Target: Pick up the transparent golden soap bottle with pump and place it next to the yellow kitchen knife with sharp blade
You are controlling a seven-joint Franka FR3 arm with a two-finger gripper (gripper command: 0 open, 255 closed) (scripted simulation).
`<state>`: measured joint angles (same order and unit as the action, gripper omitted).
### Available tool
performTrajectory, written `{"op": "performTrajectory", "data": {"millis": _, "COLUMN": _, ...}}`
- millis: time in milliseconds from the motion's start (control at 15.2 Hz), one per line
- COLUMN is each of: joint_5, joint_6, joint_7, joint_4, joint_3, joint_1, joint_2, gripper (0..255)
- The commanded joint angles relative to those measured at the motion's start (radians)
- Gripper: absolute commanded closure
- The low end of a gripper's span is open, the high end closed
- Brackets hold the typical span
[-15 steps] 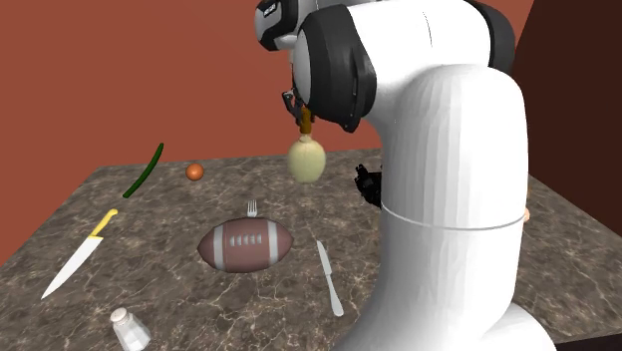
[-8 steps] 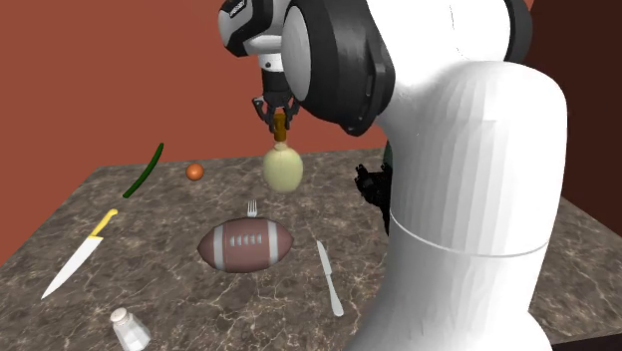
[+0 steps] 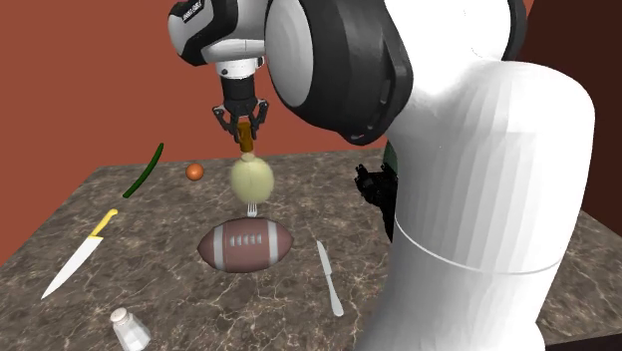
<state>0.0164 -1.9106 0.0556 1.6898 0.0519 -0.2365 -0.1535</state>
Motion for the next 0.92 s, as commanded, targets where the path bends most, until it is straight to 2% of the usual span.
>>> {"op": "performTrajectory", "data": {"millis": 0, "joint_5": 0.006, "joint_6": -0.002, "joint_7": 0.048, "joint_4": 0.011, "joint_3": 0.019, "joint_1": -0.027, "joint_2": 0.01, "gripper": 255}}
{"op": "performTrajectory", "data": {"millis": 462, "joint_5": 0.027, "joint_6": 0.004, "joint_7": 0.21, "joint_4": 0.001, "joint_3": 0.083, "joint_1": -0.118, "joint_2": 0.002, "gripper": 255}}
{"op": "performTrajectory", "data": {"millis": 858, "joint_5": 0.053, "joint_6": 0.024, "joint_7": 0.349, "joint_4": -0.057, "joint_3": 0.136, "joint_1": -0.201, "joint_2": -0.042, "gripper": 255}}
